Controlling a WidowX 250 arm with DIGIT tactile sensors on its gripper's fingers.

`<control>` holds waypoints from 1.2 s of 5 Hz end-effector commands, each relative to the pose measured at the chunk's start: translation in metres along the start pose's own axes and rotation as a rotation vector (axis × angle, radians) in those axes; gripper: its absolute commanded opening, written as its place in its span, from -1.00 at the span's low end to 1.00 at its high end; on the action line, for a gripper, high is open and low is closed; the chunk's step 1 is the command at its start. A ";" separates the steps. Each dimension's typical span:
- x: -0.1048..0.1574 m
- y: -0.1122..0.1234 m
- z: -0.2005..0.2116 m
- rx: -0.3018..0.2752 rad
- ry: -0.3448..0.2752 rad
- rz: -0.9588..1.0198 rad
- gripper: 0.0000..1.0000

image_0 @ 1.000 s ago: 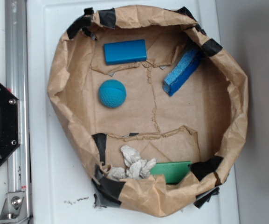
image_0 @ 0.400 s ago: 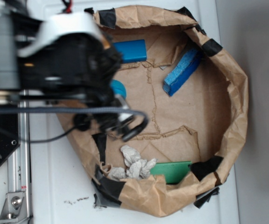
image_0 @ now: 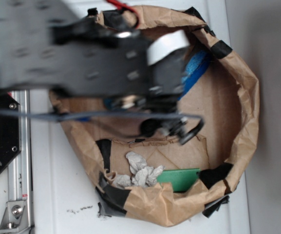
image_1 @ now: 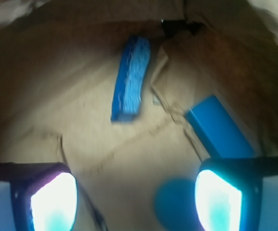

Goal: Grab the blue sponge.

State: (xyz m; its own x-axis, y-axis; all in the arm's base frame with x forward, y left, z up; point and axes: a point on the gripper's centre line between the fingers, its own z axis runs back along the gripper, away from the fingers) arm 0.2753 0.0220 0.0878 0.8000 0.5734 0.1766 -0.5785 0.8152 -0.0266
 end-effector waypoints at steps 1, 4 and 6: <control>0.048 0.008 -0.039 0.001 0.033 0.037 1.00; 0.023 -0.023 -0.069 -0.013 0.123 -0.153 -1.00; -0.003 -0.024 0.007 0.018 -0.130 -0.502 -1.00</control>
State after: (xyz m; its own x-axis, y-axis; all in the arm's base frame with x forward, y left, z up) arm 0.2828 -0.0045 0.0861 0.9681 0.1047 0.2278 -0.1339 0.9841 0.1167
